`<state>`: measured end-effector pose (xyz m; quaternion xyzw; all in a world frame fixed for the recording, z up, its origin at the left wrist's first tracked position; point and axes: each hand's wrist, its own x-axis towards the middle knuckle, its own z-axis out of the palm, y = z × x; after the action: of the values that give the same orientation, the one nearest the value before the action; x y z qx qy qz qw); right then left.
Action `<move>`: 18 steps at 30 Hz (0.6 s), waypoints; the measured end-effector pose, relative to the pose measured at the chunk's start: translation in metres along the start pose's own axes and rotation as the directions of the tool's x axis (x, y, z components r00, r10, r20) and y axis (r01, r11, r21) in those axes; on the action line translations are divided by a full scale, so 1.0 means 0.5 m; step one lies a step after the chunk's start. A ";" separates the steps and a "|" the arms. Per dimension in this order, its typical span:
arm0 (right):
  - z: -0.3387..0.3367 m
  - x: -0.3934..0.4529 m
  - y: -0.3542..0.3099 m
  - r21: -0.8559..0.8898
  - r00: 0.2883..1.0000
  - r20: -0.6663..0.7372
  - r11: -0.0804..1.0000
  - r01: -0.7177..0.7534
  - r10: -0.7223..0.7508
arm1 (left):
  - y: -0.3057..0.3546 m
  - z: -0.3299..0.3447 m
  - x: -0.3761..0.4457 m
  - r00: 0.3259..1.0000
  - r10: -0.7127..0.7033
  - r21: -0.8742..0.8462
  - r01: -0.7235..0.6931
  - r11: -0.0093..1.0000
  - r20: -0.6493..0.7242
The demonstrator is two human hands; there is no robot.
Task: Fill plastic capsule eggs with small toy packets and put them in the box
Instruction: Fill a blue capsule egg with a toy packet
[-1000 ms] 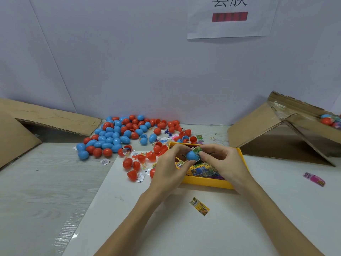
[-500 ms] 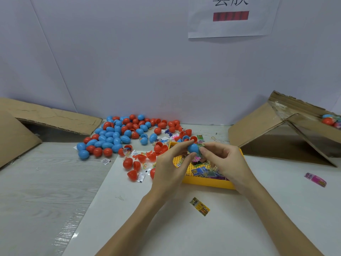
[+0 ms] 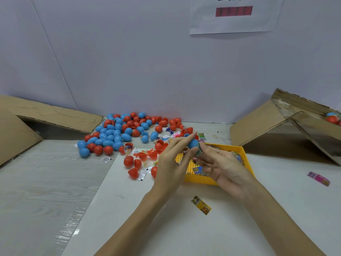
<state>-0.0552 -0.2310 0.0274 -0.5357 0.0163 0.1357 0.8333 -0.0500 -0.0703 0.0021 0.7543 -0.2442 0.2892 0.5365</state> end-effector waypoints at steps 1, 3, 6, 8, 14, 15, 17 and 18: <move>0.002 0.000 -0.002 0.027 1.000 0.007 0.999 -0.025 0.024 | 0.000 -0.002 0.001 1.000 -0.016 -0.017 0.016 1.000 -0.008; 0.006 -0.001 -0.005 0.068 0.998 0.021 0.996 -0.063 0.062 | 0.001 -0.004 0.002 0.998 -0.060 -0.074 0.058 0.996 -0.018; 0.010 -0.004 -0.008 0.092 0.995 0.034 0.991 -0.099 0.096 | 0.002 -0.005 0.004 0.990 -0.144 -0.230 0.143 0.963 0.013; 0.011 -0.005 -0.009 0.104 0.991 0.046 0.986 -0.126 0.122 | 0.001 -0.007 0.005 0.980 -0.192 -0.313 0.197 0.929 0.050; 0.007 -0.006 -0.011 0.132 0.987 0.073 0.980 -0.150 0.142 | 0.000 -0.009 0.007 0.971 -0.226 -0.346 0.241 0.907 0.082; 0.006 -0.007 -0.010 0.135 0.989 0.068 0.981 -0.142 0.134 | 0.000 -0.009 0.009 0.971 -0.224 -0.350 0.239 0.906 0.083; 0.006 -0.006 -0.007 0.127 0.996 0.045 0.988 -0.085 0.080 | 0.000 -0.008 0.008 0.967 -0.234 -0.355 0.255 0.900 0.101; 0.006 -0.006 -0.005 0.088 1.000 0.023 0.996 -0.017 0.015 | 0.000 -0.006 0.007 0.960 -0.255 -0.355 0.280 0.892 0.116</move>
<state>-0.0578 -0.2301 0.0315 -0.4969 0.0172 0.1473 0.8550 -0.0482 -0.0675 0.0055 0.6761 -0.2056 0.1367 0.6943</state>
